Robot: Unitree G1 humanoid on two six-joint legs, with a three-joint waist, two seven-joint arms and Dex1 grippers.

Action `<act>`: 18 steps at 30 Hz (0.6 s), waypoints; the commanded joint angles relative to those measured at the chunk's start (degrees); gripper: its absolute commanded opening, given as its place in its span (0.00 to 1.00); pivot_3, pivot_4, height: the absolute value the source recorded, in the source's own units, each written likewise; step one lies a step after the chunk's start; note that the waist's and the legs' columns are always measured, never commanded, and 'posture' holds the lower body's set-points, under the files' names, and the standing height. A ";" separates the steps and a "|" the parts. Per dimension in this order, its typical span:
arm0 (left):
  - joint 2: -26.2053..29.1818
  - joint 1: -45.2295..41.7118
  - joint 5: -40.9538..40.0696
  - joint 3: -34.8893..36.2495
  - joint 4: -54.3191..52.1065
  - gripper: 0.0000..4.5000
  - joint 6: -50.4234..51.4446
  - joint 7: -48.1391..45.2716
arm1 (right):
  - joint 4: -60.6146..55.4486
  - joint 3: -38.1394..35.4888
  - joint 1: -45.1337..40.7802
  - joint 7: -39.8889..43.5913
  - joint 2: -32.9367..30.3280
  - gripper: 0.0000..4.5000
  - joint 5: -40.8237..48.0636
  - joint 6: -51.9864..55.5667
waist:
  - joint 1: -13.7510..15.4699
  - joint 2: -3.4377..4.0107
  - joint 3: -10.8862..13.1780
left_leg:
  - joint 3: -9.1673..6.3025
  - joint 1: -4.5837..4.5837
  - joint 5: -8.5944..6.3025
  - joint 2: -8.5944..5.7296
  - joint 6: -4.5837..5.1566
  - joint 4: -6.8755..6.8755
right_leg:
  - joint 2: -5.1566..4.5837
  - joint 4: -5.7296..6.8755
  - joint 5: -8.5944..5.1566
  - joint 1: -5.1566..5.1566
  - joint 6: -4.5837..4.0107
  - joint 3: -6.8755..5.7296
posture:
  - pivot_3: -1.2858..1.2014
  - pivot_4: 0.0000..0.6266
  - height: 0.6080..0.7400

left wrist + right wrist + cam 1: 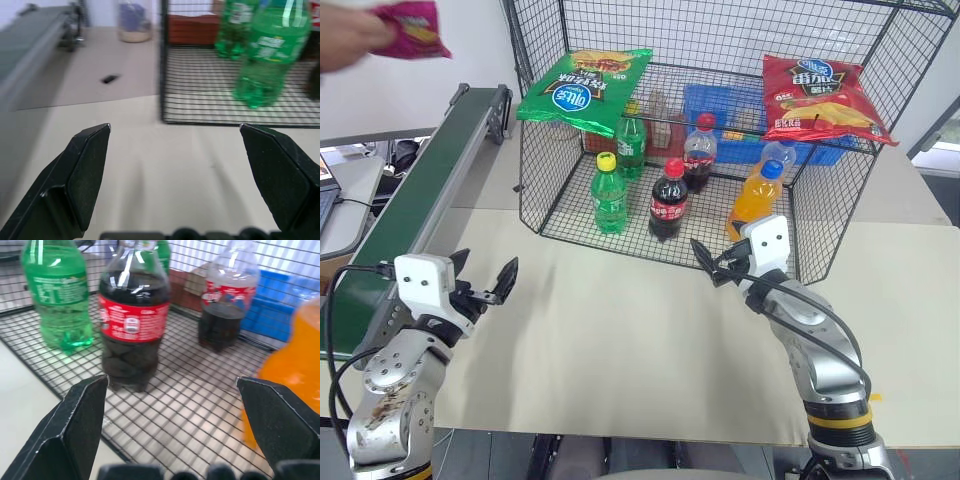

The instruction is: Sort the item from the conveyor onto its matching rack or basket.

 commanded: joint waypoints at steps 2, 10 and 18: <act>0.53 1.15 -1.78 1.53 -2.81 0.98 -1.14 -0.96 | -0.52 0.09 -1.83 0.89 0.27 1.00 0.43 -1.91 | 0.00 0.00 0.00 | 0.00 0.00 0.00 0.00 0.00 0.00 | 0.00 0.00 0.00 0.00 0.00 0.00 | 0.52 0.24 1.00; 0.71 3.44 -1.89 2.63 -1.49 0.98 -2.27 -0.94 | -1.26 0.20 -1.69 1.61 -0.03 1.00 0.47 -1.42 | -0.14 0.00 0.00 | -0.01 0.02 0.00 0.04 0.00 -0.02 | 0.02 0.02 0.00 -0.01 0.00 0.02 | 0.52 0.24 1.00; 0.46 3.16 -3.66 4.97 -3.25 0.98 -0.77 1.50 | -2.68 0.45 -3.58 5.38 -1.77 1.00 2.20 -0.32 | -0.20 0.00 0.00 | -0.01 0.02 0.00 0.04 0.00 -0.01 | 0.01 0.01 0.00 -0.01 0.00 0.02 | 0.52 0.24 1.00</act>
